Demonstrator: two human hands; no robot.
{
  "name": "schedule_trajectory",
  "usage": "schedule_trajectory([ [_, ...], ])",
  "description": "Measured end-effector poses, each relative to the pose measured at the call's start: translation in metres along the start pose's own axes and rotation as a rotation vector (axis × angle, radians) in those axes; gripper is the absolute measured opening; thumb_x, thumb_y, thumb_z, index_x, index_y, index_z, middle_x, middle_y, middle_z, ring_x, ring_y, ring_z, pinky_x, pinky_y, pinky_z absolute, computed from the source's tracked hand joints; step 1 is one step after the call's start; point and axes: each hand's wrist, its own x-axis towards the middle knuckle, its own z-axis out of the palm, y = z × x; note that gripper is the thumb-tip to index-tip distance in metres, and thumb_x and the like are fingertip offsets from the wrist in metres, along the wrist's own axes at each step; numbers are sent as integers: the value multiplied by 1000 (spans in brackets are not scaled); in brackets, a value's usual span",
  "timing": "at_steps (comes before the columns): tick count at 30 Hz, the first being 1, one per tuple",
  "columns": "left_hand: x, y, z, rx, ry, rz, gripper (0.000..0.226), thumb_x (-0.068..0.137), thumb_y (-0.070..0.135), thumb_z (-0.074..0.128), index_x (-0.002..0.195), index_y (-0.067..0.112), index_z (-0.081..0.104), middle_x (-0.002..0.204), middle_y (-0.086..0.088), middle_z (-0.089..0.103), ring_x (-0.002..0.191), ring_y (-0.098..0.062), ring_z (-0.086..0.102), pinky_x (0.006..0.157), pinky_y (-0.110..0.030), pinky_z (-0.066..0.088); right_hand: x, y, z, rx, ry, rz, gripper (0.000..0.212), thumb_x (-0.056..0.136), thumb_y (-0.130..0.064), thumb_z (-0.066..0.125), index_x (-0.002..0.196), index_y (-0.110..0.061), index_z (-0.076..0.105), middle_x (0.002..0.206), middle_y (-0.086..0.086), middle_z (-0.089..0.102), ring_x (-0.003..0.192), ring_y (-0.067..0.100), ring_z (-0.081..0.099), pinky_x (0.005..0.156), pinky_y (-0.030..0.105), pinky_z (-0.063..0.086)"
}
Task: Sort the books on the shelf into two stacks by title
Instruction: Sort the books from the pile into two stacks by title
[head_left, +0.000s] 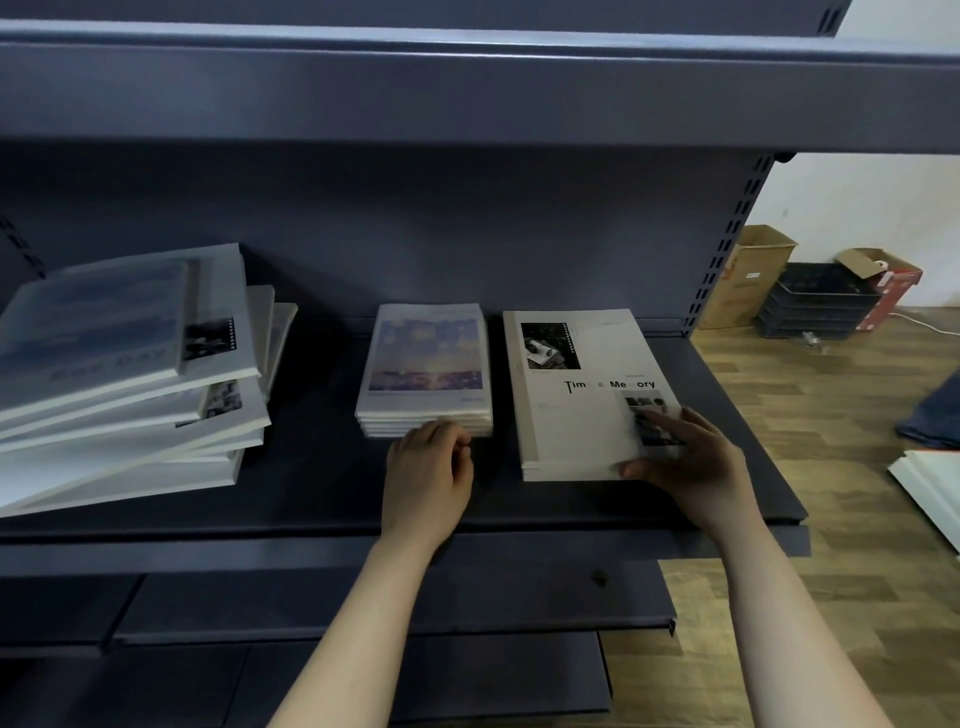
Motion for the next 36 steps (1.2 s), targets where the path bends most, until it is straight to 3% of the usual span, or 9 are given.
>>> schedule_trajectory([
  [5,0,-1,-1,-31,-12,10,9,87,15,56,93,21,58,92,6,58,87,-13,53,83,-32,44,4,2,-2,8,-41,50,63,60,-30,88,117,-27,62,115,-15,48,106,4,44,79,12,34],
  [9,0,-3,-3,-115,-13,7,11,87,13,56,96,19,61,94,5,58,87,-14,55,80,-40,49,8,7,-4,-49,-82,42,60,60,-44,84,113,-26,62,119,-8,54,109,12,51,81,24,38],
  [13,-1,-1,-13,-134,19,40,9,89,14,55,95,17,61,92,4,58,85,-14,55,78,-39,50,5,4,1,-90,66,-22,33,78,-37,74,106,-19,71,124,5,58,126,16,46,85,21,38],
  [16,2,0,-25,-127,46,72,12,90,12,54,98,14,63,96,1,59,88,-15,56,77,-31,49,5,-2,13,-70,221,-106,12,83,-14,71,94,-13,73,105,3,65,100,21,63,73,0,35],
  [18,4,2,-36,-124,57,82,15,89,11,55,102,13,63,100,-1,59,92,-16,56,78,-30,49,5,-13,23,-27,246,-138,12,82,-6,69,89,-15,73,95,-2,66,81,18,64,70,7,42],
  [20,5,2,-47,-85,104,119,15,87,11,58,101,13,63,101,-4,61,93,-21,59,78,-35,51,6,-24,35,-51,250,-211,12,81,-5,69,85,-16,71,92,-3,67,81,20,64,71,26,49],
  [24,8,-2,-74,-19,185,170,9,84,12,59,91,13,62,95,-4,62,86,-26,60,74,-44,51,5,-47,66,-35,161,-355,13,80,-1,69,85,-13,71,88,-2,67,77,15,63,69,25,48],
  [29,7,-13,-117,33,274,177,6,82,14,55,84,12,61,88,-4,59,79,-25,55,71,-36,47,-3,-82,104,-7,23,-464,12,82,-4,68,88,-13,70,87,-3,66,70,7,57,66,13,43],
  [36,7,-51,-172,113,409,61,10,83,18,55,87,12,63,87,-5,62,82,-29,57,75,-41,49,-12,-114,151,-30,-148,-513,11,84,-14,65,93,-20,68,92,-6,66,87,11,63,77,29,51],
])
